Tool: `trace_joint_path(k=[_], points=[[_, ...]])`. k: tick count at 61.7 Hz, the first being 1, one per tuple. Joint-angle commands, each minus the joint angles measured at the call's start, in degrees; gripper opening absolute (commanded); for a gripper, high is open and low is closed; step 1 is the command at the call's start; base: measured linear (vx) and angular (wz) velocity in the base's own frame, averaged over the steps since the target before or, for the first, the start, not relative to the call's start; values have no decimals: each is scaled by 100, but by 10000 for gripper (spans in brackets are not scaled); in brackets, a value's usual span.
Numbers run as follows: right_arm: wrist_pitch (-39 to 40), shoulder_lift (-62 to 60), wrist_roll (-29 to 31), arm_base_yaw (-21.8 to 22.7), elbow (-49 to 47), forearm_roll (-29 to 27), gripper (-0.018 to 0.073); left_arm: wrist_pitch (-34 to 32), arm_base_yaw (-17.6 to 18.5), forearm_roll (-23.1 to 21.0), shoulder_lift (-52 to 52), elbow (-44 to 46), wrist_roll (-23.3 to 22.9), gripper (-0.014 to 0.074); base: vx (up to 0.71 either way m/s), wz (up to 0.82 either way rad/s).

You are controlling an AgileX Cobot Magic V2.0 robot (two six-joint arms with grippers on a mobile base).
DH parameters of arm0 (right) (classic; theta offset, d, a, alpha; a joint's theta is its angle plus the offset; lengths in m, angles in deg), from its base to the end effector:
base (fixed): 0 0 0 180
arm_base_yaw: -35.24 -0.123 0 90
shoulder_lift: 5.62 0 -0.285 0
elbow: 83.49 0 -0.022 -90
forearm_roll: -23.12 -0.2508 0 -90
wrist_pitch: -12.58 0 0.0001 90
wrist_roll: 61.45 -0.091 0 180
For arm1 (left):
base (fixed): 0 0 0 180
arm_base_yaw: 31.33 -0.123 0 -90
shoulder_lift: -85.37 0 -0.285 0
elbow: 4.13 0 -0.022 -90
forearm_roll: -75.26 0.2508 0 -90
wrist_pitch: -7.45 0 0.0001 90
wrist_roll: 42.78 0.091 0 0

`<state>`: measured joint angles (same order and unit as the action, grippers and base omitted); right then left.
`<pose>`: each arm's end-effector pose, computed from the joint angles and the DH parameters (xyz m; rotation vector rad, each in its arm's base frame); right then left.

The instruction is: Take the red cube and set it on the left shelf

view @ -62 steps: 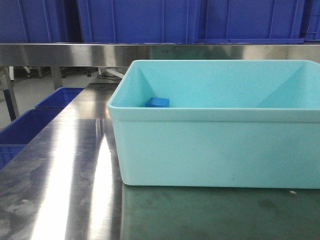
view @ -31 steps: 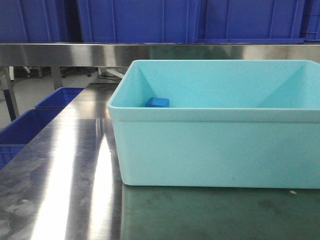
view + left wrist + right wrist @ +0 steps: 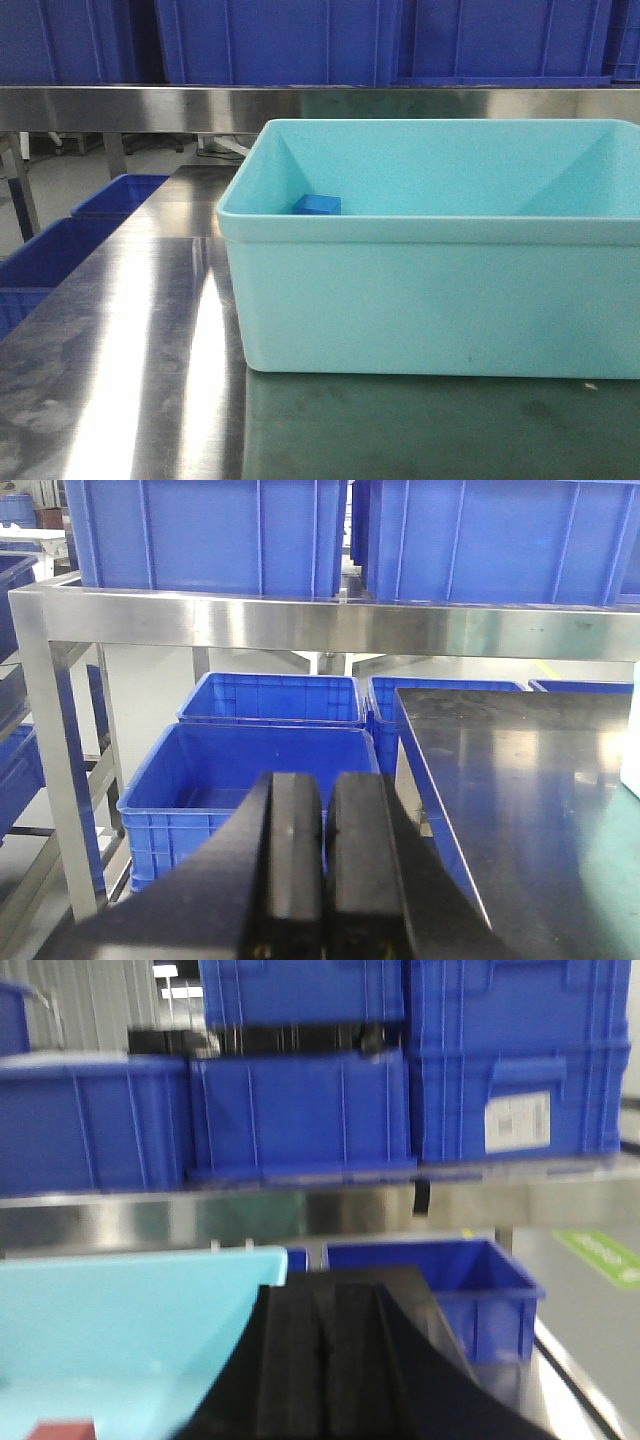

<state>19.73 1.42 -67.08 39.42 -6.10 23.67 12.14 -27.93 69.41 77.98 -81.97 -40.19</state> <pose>0.0533 -0.0038 0.2241 0.1079 1.3445 0.0141 0.0563 -0.0041 0.2025 0.0087 1.5698 -0.0976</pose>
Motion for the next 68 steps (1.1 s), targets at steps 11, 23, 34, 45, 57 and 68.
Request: trace_joint_path(k=[11,23,34,45,57,68], points=[[-1294,539,27,22,-2159,322,50,-515,5,-11,81,-136,-31,101,2,14],[-2243,1491,27,-290,-3567,316,50,-515,5,-11,81,-136,-31,101,0,0],[-3090,2407,27,-1297,-4425,316,50,-515,5,-11,81,-136,-31,101,0,0],[-4312,3785,27,-2229,-5545,196,60,-515,5,-11,81,-136,-31,101,0,0],[-4869,5313,27,-2883,-6577,-100,99,-515,5,-11,81,-136,-31,101,0,0],[-5122,6481,14,-3268,-7212,-194,321,-515,5,-11,81,-136,-31,101,0,0]])
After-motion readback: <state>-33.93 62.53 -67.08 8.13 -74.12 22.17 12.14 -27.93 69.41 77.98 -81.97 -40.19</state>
